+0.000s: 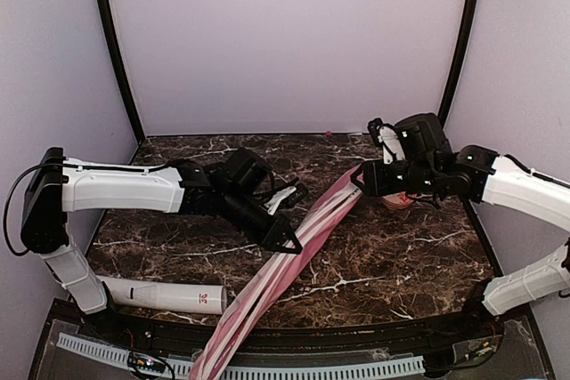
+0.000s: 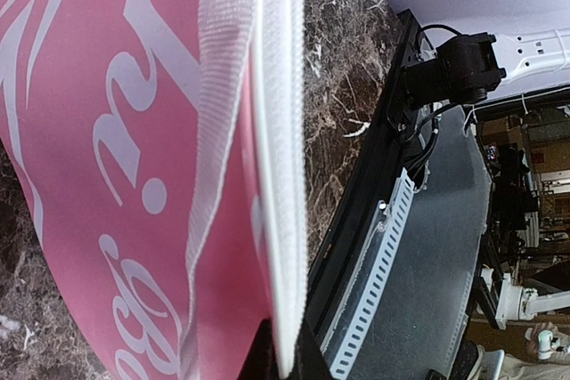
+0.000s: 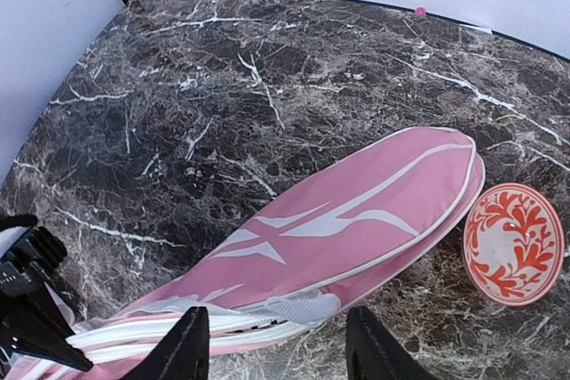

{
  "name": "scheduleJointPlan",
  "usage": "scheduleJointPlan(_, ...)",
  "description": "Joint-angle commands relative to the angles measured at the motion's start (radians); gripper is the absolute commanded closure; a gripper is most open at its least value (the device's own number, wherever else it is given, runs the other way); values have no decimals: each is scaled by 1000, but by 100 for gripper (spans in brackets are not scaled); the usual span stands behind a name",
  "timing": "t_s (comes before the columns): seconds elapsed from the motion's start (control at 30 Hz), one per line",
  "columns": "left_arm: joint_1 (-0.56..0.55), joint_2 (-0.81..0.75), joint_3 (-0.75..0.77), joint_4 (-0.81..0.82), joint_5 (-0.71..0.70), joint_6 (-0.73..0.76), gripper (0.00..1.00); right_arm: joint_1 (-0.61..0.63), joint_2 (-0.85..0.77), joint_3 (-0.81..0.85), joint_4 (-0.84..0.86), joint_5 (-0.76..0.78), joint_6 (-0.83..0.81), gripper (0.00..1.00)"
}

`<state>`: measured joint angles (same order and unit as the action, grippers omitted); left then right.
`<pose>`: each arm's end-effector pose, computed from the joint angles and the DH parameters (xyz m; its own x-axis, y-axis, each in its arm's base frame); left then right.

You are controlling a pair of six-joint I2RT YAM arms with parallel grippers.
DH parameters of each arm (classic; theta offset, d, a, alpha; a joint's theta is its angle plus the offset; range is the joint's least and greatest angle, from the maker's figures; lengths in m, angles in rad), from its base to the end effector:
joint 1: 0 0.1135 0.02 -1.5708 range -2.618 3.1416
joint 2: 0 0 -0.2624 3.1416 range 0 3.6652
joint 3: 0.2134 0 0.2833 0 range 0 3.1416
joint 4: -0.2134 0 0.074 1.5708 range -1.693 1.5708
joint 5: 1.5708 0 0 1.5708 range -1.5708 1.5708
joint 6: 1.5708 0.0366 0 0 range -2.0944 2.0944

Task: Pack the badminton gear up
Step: Pick up the zipper from the racket bag.

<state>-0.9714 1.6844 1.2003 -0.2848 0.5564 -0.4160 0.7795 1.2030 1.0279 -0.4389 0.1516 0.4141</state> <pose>0.2087 -0.3397 0.2254 -0.7287 0.4582 -0.5090 0.6787 0.3835 -0.6263 0.2164 0.2061 0.3057 -0.6194 -0.0529 -0.7833 -0.3909 0.8861 0.2492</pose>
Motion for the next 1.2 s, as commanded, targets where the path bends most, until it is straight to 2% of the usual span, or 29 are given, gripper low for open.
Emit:
scheduleJointPlan(0.0,-6,-68,-13,25,23,-9,100,1,14,42,-50,-34,-121,43)
scheduleJointPlan(0.17,-6,-69,-15,25,28,-8,100,2,34,66,-81,-21,-200,38)
scheduleJointPlan(0.33,-6,-71,-18,18,27,-7,100,2,66,106,-101,-8,-265,37)
scheduleJointPlan(0.7,-6,-70,-19,21,28,-11,100,14,119,151,-125,-95,-372,36)
scheduleJointPlan(0.87,-6,-66,-19,23,36,-13,100,16,145,157,-113,-41,-380,46)
scheduleJointPlan(1.1,-6,-65,-15,15,35,-9,100,18,179,175,-111,-62,-419,44)
scheduleJointPlan(1.17,-6,-64,-15,14,37,-10,100,18,179,173,-105,-48,-423,49)
